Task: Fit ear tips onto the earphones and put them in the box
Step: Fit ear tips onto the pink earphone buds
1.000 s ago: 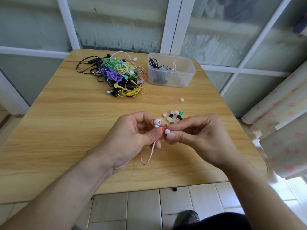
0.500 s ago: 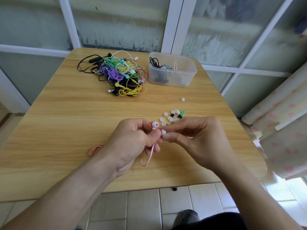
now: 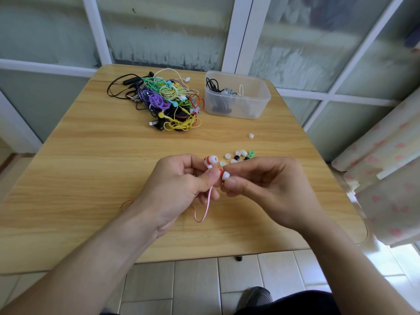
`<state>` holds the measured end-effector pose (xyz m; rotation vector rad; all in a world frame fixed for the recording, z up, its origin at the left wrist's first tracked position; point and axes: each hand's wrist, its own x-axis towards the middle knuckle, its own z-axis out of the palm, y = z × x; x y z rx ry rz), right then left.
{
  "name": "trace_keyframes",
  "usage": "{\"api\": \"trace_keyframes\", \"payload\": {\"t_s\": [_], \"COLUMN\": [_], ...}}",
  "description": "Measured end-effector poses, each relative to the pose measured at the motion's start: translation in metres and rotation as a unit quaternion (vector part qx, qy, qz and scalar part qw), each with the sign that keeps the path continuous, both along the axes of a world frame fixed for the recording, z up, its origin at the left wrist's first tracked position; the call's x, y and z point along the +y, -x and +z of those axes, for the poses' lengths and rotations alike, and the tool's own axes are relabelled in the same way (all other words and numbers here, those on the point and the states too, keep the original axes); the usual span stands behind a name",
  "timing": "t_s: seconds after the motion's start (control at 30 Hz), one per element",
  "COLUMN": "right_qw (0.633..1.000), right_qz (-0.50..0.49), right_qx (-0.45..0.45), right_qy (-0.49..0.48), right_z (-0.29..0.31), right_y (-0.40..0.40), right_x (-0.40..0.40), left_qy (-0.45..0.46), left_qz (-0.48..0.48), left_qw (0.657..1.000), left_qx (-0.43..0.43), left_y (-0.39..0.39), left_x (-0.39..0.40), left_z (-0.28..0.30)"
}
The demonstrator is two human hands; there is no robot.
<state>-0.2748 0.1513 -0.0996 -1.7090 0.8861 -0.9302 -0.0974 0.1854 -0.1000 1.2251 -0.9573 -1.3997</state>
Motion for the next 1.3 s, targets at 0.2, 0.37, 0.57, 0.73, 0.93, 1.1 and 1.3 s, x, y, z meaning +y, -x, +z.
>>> {"api": "trace_keyframes", "payload": {"t_s": [0.2, 0.37, 0.57, 0.73, 0.93, 1.1, 1.3], "right_qw": [0.998, 0.998, 0.996, 0.997, 0.999, 0.979, 0.923], "right_qz": [0.035, 0.03, 0.043, 0.041, 0.029, 0.036, -0.007], "right_qx": [-0.025, -0.019, -0.013, -0.003, 0.031, 0.14, 0.137], "right_qy": [-0.043, -0.052, -0.072, -0.066, -0.023, 0.146, 0.359], "right_z": [-0.0006, 0.0003, 0.0029, 0.0049, 0.0032, 0.0014, -0.0002], "right_y": [0.0041, 0.0044, 0.0066, 0.006, 0.007, 0.0088, 0.0027], "right_x": [-0.0032, -0.0038, -0.0015, 0.0006, -0.0003, 0.0001, 0.0005], "left_qy": [0.015, 0.024, -0.007, -0.008, -0.018, -0.057, -0.128], "left_qz": [-0.024, -0.059, -0.085, -0.083, -0.097, -0.128, -0.088], "left_qw": [0.999, 0.996, 0.996, 0.995, 0.993, 0.987, 0.986], "left_qx": [-0.027, -0.055, -0.034, -0.05, -0.063, -0.084, 0.068], "left_y": [0.0003, -0.0014, -0.0011, 0.0003, -0.0002, -0.0044, -0.0027], "left_x": [0.0001, -0.0004, 0.0003, -0.0002, -0.0001, -0.0013, -0.0047], "left_z": [-0.0024, -0.0042, -0.0061, -0.005, -0.0036, -0.0042, -0.0005]}}
